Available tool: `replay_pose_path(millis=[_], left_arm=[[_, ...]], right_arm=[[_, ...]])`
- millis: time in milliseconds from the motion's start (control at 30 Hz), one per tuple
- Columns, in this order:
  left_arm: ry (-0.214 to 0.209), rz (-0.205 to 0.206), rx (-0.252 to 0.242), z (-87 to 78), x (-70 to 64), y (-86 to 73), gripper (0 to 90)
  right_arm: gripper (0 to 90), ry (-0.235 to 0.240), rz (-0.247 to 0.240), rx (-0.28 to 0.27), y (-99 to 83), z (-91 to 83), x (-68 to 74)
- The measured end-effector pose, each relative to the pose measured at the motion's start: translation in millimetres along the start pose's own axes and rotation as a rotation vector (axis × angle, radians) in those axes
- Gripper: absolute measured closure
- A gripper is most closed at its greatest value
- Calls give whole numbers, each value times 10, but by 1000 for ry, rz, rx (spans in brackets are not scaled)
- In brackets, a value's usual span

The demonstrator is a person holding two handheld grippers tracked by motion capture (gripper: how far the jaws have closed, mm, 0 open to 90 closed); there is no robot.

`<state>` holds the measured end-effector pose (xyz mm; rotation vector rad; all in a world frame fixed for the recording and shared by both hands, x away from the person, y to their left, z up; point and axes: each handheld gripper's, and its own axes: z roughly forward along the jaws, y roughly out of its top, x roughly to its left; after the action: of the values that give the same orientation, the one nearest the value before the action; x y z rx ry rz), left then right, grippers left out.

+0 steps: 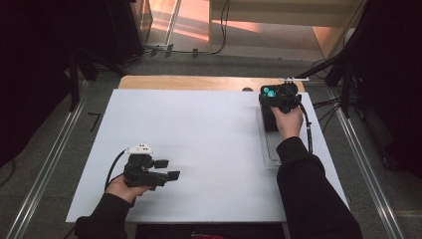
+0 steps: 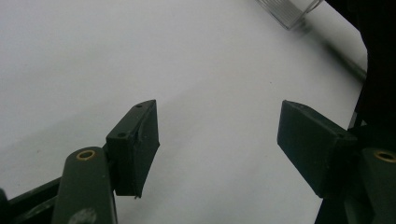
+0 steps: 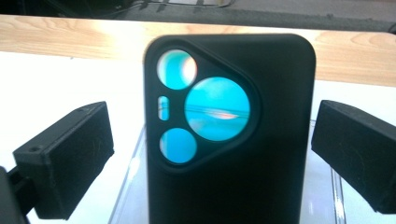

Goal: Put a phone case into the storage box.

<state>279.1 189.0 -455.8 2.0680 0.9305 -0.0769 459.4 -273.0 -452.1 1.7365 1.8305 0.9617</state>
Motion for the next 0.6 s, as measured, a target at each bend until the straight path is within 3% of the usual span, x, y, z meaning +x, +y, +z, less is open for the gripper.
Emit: replay_pose_path(millis=[233,333,433,600], left_arm=[[3,-1,-1,-8,-4,3,295],[5,-2,-1,-5,-10,7,295],[4,-4,-1,3,-7,10,294],[6,-7,1,-1,16,10,295]], right_arm=[[0,13,-27,-1,43,-135,59],[0,46,-24,10,52,-200,103],[0,54,-39,6,64,-272,168],[0,111,-70,27,68,-344,292]])
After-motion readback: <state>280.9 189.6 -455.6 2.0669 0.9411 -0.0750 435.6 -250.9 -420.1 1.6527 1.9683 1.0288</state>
